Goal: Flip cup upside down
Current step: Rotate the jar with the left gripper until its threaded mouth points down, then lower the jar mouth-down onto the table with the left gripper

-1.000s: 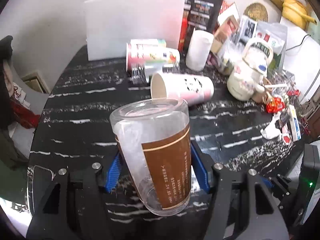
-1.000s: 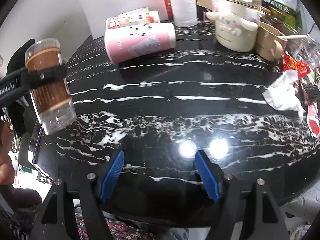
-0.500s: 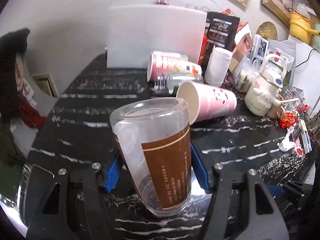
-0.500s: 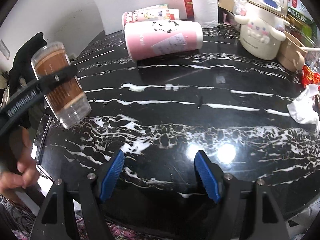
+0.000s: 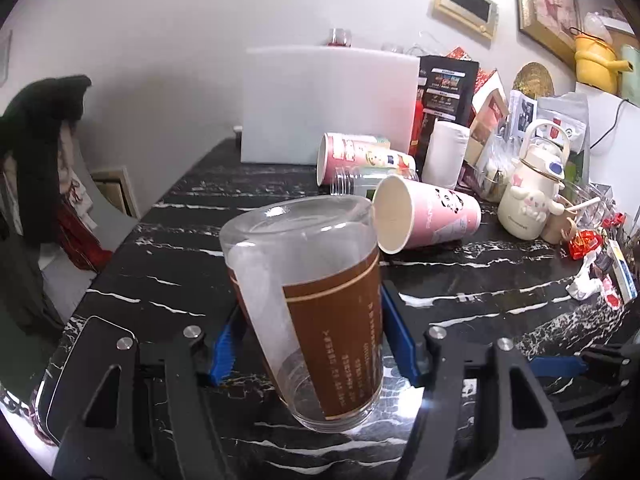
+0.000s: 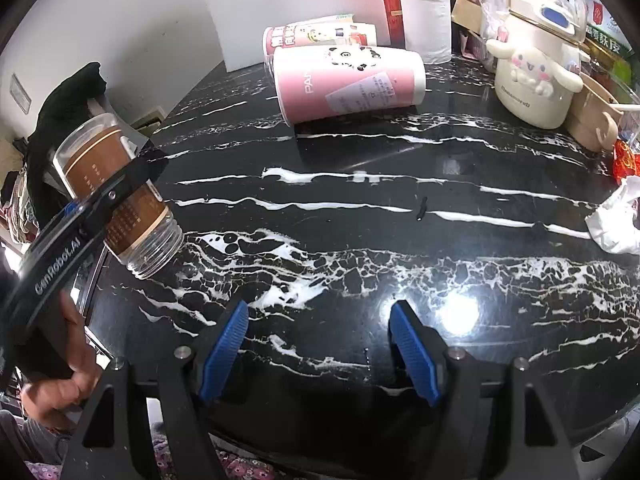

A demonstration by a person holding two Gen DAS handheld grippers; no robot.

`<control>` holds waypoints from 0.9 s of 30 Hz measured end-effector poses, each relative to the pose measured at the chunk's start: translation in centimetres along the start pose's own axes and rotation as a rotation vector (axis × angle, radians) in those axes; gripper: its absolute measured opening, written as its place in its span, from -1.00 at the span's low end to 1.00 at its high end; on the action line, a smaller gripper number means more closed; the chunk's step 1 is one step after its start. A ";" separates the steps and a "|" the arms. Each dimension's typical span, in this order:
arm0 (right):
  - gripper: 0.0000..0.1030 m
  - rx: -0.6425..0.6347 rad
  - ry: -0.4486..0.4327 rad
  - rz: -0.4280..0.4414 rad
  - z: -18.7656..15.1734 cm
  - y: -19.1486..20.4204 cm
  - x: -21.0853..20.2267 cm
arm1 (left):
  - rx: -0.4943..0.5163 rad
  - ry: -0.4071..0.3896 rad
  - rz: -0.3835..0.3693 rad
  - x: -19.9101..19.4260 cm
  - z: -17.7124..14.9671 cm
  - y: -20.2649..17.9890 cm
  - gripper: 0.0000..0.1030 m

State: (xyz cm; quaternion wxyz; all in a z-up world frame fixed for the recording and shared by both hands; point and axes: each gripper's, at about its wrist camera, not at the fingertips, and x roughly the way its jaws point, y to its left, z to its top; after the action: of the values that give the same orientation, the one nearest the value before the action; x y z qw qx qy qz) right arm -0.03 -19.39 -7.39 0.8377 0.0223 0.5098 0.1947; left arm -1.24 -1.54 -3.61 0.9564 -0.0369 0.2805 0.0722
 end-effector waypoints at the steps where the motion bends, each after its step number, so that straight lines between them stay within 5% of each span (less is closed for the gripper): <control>1: 0.43 -0.003 -0.003 0.000 -0.1 0.1 0.0 | 0.003 -0.006 -0.002 -0.2 -0.3 0.0 0.19; 14: 0.43 -0.035 -0.026 0.020 -1.4 1.2 -0.2 | 0.031 -0.046 0.024 -2.6 -3.7 0.2 0.20; 27: 0.43 -0.037 -0.037 0.031 -2.3 1.6 -0.8 | 0.014 0.016 0.010 -3.4 -6.5 0.6 0.19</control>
State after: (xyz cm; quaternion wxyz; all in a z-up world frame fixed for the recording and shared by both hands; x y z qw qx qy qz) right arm -2.80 -18.54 -7.44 0.8441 0.0184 0.4901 0.2166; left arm -7.61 -2.07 -7.28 0.9541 -0.0292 0.2886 0.0746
